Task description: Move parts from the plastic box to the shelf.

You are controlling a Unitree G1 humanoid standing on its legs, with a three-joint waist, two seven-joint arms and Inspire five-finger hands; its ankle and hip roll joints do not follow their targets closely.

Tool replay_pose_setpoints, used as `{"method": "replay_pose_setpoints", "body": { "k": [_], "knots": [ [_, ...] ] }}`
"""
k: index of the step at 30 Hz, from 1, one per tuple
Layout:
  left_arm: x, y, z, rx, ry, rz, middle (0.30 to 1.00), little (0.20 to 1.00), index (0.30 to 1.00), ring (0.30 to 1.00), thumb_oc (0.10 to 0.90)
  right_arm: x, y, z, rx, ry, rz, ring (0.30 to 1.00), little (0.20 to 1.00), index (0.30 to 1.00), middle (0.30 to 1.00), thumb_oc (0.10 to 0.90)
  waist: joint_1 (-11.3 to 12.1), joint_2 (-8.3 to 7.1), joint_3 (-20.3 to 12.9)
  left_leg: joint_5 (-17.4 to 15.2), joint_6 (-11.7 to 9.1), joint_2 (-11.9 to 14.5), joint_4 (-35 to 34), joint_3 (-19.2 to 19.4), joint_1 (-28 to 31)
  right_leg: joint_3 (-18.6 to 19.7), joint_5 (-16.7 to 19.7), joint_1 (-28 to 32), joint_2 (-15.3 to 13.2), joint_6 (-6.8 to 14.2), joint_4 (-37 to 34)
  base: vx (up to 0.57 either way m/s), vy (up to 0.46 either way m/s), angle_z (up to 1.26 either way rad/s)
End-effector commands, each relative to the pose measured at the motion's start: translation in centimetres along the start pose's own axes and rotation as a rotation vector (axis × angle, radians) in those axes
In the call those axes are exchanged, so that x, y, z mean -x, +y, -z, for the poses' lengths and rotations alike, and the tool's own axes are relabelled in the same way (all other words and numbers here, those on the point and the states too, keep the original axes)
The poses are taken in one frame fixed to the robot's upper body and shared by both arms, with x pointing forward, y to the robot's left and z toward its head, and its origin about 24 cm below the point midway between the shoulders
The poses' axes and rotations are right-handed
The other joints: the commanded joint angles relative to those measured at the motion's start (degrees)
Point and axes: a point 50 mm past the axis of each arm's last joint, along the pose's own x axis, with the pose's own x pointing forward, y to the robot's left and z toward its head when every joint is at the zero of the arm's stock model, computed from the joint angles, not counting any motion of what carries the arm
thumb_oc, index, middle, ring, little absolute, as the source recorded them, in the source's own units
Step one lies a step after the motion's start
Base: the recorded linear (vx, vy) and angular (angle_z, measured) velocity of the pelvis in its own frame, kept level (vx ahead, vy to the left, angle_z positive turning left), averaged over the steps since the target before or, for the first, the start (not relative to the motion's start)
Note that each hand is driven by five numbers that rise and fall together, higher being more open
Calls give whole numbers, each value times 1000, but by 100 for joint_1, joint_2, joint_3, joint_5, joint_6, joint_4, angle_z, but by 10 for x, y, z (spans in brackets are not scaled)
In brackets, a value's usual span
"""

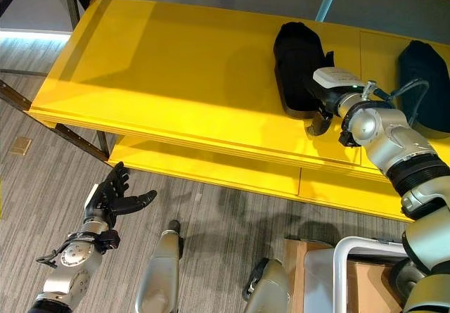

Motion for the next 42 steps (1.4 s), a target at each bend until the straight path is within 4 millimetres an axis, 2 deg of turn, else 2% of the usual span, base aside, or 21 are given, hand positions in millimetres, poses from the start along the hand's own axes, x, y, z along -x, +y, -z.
{"method": "replay_pose_setpoints", "body": {
  "k": [1,11,12,13,14,18,19,22,42],
  "knots": [
    [-10,5,-59,2,-279,10,1000,1000,1000,1000,900,0,-50,-12,-115,-52,228,1000,1000,1000,1000,900,144,-111,-114,-1013,246,158,716,-355,-21,42,188,434,105,-108,-425,0,0,0],
    [-12,-3,-62,-14,-283,56,1000,1000,1000,1000,900,-5,-38,-26,-186,-103,203,1000,1000,1000,1000,900,172,-124,-110,-1014,276,131,735,-388,-21,-8,248,529,94,-87,-518,-13,9,2],
    [-13,-3,-63,-15,-287,57,1000,1000,1000,1000,900,-5,-38,-25,-191,-104,204,1000,1000,1000,1000,900,169,-125,-108,-861,310,109,670,-387,-68,-40,385,485,85,-129,-575,-80,27,3],
    [-13,-4,-64,-19,-289,60,1000,1000,1000,1000,900,-5,-36,-26,-192,-105,198,1000,1000,1000,1000,900,172,-133,-108,-864,311,106,675,-385,-68,-46,393,498,88,-128,-586,0,0,0],
    [-13,-3,-63,-22,-287,61,1000,1000,1000,1000,900,-6,-34,-27,-194,-107,190,1000,1000,1000,1000,900,183,-138,-107,-1036,282,126,759,-387,-16,-15,259,554,100,-79,-531,65,-4,4],
    [-13,-5,-64,-24,-291,70,1000,1000,1000,1000,900,-8,-27,-27,-199,-101,171,1000,1000,1000,1000,900,197,-150,-121,-1043,294,118,777,-395,-43,-37,294,588,91,-55,-582,-1,10,2],
    [-14,-6,-65,-24,-293,72,1000,1000,1000,1000,900,-8,-28,-27,-199,-100,173,1000,1000,1000,1000,900,194,-144,-118,-887,325,96,716,-397,-98,-68,423,537,82,-99,-634,-68,32,3],
    [-15,-8,-66,-30,-297,76,1000,1000,1000,1000,900,-8,-21,-27,-220,-102,160,1000,1000,1000,1000,900,186,-176,-127,-922,352,80,756,-418,-112,-75,444,577,78,-81,-676,-19,37,2],
    [-15,-9,-66,-33,-290,82,1000,1000,1000,1000,900,-10,-17,-24,-252,-79,159,1000,1000,1000,1000,900,185,-213,-164,-975,391,79,834,-440,-178,-127,504,635,123,-35,-784,1,3,0]
  ]
}}
